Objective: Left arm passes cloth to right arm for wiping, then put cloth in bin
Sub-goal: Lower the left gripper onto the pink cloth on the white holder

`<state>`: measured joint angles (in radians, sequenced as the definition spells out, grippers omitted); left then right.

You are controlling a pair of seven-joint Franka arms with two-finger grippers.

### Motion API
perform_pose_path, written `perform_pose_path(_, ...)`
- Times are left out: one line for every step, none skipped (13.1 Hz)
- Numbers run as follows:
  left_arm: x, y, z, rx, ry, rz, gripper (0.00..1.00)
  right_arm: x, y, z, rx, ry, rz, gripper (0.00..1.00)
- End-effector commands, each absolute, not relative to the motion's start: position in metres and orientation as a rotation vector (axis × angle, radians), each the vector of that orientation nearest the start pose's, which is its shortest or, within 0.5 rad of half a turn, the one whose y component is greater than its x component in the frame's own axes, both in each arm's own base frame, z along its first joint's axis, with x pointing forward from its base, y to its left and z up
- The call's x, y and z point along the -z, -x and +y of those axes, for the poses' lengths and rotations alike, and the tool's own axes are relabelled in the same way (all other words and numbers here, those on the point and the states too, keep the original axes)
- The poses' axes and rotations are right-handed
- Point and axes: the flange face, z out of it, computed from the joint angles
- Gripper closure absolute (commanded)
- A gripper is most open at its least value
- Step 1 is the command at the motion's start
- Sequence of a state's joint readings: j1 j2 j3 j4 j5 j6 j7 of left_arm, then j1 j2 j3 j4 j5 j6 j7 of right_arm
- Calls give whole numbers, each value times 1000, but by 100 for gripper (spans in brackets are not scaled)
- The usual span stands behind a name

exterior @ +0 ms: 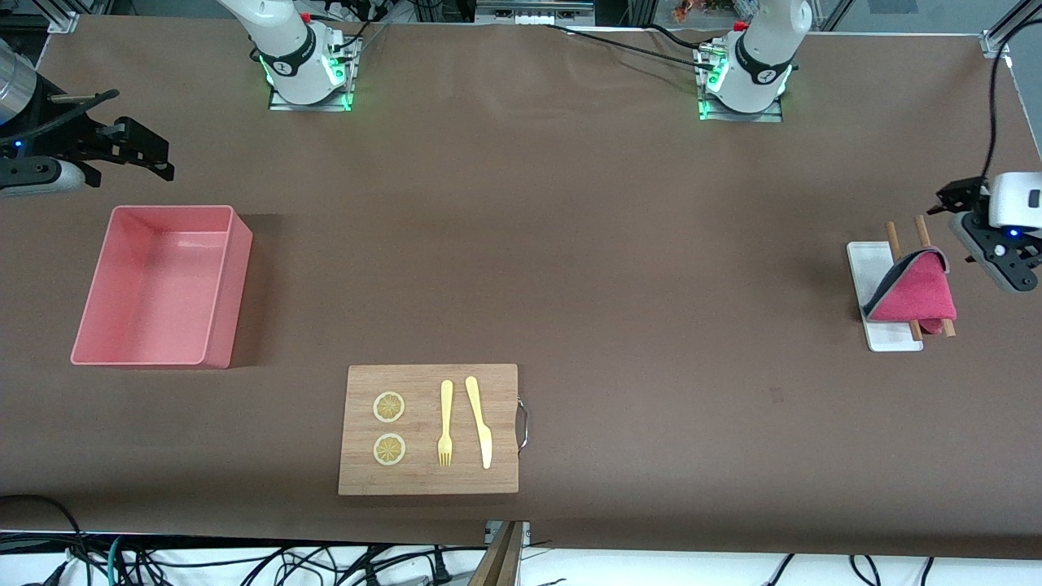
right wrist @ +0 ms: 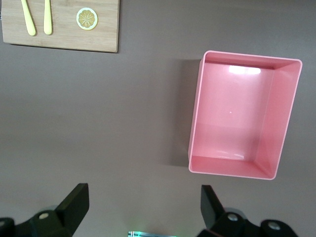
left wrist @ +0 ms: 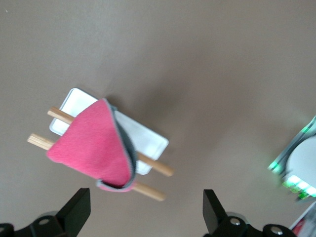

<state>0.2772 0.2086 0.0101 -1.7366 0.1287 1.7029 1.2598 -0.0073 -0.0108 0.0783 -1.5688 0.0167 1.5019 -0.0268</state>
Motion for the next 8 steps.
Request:
perform_pose_path(-412, -568, 214, -408, 2652, 1767, 0, -631, -543, 41, -94, 3128, -164, 0)
perform_pose_path(-400, -566, 223, -394, 2609, 1837, 0, -631, -543, 41, -94, 3128, -164, 0)
perform_pose_path(-388, -560, 235, -366, 2547, 1926, 0, -631, -543, 40, -94, 3128, -167, 0)
perform_pose_path(-375, -554, 242, -346, 2491, 1999, 0, -631, -543, 40, -94, 3128, -164, 0)
perform_pose_path(-366, -549, 249, -329, 2463, 2030, 0, -631, -543, 40, -94, 3128, -164, 0)
perform_pose_path(-359, -548, 251, -317, 2424, 2075, 0, -631, -543, 40, -94, 3128, -167, 0)
perform_pose_path(-350, -549, 253, -310, 2394, 2110, 0, -631, -543, 40, -94, 3128, -169, 0)
perform_pose_path(-340, -545, 266, -305, 2397, 2120, 0, -631, -543, 40, -94, 3128, -169, 0)
